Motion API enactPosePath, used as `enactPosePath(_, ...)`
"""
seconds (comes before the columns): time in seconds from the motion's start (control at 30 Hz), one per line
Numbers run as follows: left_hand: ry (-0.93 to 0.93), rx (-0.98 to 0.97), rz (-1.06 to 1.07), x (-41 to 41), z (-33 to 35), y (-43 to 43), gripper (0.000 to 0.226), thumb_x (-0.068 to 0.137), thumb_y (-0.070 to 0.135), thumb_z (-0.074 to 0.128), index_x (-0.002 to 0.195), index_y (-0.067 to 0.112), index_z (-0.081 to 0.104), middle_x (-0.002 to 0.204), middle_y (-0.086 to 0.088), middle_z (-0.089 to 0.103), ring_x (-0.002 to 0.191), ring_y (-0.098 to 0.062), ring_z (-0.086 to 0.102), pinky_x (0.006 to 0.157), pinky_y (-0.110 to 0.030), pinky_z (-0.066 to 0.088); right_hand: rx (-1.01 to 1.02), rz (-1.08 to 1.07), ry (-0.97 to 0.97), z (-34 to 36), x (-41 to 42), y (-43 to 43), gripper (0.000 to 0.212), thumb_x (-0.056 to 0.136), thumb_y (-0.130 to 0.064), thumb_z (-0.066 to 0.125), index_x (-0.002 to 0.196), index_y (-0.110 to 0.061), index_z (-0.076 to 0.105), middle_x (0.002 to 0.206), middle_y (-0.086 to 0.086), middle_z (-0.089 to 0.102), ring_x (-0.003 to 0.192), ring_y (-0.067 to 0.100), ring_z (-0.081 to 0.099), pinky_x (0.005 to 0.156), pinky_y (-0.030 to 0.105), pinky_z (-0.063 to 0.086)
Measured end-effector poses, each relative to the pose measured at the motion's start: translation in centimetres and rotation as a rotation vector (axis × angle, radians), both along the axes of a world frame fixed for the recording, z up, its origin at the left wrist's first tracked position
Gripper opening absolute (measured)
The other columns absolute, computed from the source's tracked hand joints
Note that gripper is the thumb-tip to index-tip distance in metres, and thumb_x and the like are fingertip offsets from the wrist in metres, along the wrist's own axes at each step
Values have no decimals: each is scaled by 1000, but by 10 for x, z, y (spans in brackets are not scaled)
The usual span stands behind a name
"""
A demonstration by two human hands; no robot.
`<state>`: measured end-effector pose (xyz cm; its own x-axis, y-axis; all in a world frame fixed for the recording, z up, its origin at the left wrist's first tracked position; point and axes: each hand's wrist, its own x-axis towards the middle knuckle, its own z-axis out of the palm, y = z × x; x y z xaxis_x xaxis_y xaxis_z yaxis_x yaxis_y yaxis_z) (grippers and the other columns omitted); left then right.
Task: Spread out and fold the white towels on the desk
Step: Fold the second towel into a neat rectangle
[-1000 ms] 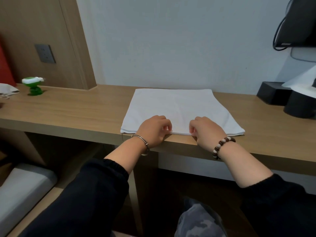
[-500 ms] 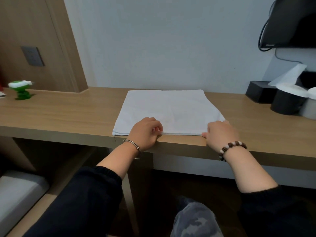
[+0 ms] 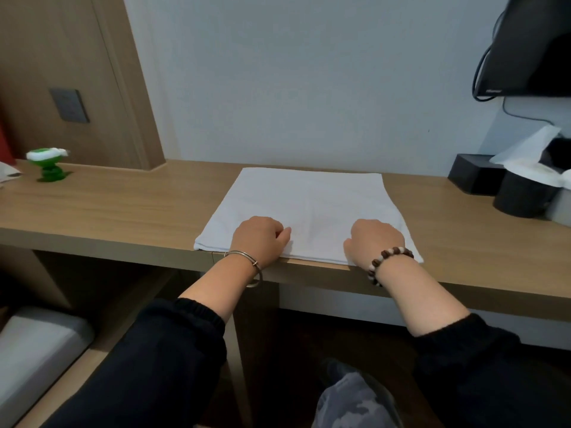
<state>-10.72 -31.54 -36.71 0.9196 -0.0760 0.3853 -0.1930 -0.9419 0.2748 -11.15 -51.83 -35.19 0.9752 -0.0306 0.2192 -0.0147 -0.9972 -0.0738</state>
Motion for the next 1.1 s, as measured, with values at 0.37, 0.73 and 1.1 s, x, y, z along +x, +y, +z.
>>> enactPosePath(0.37,258,118,-35,15,21,3,36,84,26,54,50,19,45,53,2,42,53,-14,41,50,-22,30,-19,239,315,-27,60,43,57,95,-52,10,150,-37,2,160,-2,-6,146,24,-5,113,56,-3)
enactPosePath(0.73,364,198,116,81,-15,11,55,96,50,13,149,36,5,159,3,0,145,-24,-4,110,-58,2,-29,243,369,7,121,40,54,96,-42,27,144,-19,26,152,9,22,138,31,24,110,51,24)
enactPosePath(1.1,344,240,81,79,-15,14,55,96,49,12,149,36,3,159,3,-2,145,-25,-5,110,-61,2,14,36,336,-13,158,-31,58,98,-49,14,152,-29,7,160,-3,-3,146,19,1,117,51,4)
